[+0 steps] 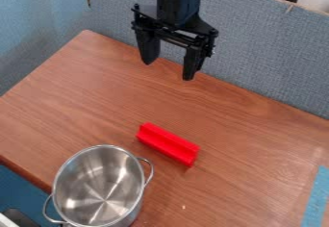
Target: Put the red object in the metal pot
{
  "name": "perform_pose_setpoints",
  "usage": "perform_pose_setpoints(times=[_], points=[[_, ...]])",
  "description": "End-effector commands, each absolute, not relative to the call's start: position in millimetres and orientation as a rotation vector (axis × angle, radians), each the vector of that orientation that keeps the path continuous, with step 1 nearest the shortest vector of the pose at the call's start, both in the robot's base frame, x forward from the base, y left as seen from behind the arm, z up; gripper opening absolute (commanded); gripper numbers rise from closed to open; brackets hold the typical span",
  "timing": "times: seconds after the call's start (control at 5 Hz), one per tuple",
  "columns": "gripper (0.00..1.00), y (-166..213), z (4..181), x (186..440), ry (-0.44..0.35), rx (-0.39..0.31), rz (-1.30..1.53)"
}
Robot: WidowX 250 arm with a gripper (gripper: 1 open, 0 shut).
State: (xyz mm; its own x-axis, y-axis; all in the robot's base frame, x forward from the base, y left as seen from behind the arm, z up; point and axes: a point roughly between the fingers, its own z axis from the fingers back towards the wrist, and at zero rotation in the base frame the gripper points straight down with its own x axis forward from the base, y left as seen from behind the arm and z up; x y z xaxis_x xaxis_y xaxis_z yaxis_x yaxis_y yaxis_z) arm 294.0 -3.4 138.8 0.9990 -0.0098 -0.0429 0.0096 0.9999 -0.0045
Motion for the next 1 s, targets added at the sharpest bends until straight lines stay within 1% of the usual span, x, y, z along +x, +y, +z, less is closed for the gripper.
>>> perform_pose_setpoints(times=[0.0,0.2,0.4,0.6,0.8], points=[[1.0,-1,138.0,296,0.06,0.001,-0.118],[1.0,10,146.5,287,0.081,0.051,-0.229],[1.0,0,153.2,306,0.1,0.058,-0.284],[1.0,-4,149.4,312,0.123,0.082,-0.298],[1.0,-14,151.2,331,0.147,0.093,-0.366]])
